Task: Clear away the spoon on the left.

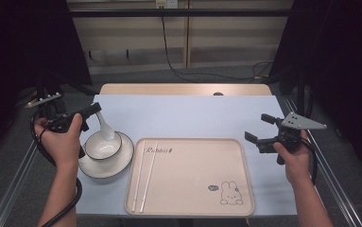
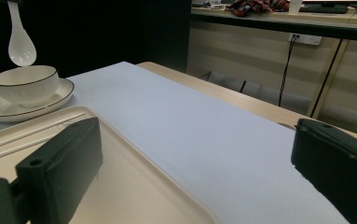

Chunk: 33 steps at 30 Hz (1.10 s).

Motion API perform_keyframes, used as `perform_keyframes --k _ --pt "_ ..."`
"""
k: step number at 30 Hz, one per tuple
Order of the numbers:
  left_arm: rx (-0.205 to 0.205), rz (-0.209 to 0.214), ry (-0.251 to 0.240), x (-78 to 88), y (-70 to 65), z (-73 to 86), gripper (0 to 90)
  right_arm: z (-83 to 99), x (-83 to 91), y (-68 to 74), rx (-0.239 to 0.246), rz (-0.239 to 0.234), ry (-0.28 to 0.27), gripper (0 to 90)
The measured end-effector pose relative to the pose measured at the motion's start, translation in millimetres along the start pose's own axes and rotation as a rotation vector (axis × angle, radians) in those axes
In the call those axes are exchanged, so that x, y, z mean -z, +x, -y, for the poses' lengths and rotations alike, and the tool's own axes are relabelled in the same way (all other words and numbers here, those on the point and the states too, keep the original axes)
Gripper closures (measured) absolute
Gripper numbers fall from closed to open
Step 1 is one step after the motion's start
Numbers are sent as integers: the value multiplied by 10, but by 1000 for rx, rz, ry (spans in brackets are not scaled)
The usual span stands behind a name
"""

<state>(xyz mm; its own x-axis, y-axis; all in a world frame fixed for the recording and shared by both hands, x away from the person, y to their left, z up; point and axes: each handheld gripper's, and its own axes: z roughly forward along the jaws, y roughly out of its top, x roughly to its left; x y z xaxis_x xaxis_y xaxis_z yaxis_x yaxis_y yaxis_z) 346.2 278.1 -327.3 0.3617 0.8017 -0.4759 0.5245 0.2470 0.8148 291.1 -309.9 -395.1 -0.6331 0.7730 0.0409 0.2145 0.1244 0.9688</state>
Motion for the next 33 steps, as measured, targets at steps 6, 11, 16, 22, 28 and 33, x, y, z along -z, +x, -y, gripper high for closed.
perform_keyframes --k 6,11,16,22,28,33 --pt "-22 17 10 -39 -111 -50 859 3 -12 4 1 -5 -1 18" --pt "-29 35 15 -70 -201 -67 859 5 -15 3 2 -4 -1 17" --pt "-34 60 27 -128 -292 -71 859 4 -17 7 3 -2 -1 17" --pt "-49 82 57 -178 -356 -62 859 6 -17 8 5 -5 1 17" --pt "-48 104 101 -251 -443 -10 859 8 -27 9 8 -12 2 17" --pt "-53 122 140 -318 -482 50 859 8 -21 9 5 -5 6 18"
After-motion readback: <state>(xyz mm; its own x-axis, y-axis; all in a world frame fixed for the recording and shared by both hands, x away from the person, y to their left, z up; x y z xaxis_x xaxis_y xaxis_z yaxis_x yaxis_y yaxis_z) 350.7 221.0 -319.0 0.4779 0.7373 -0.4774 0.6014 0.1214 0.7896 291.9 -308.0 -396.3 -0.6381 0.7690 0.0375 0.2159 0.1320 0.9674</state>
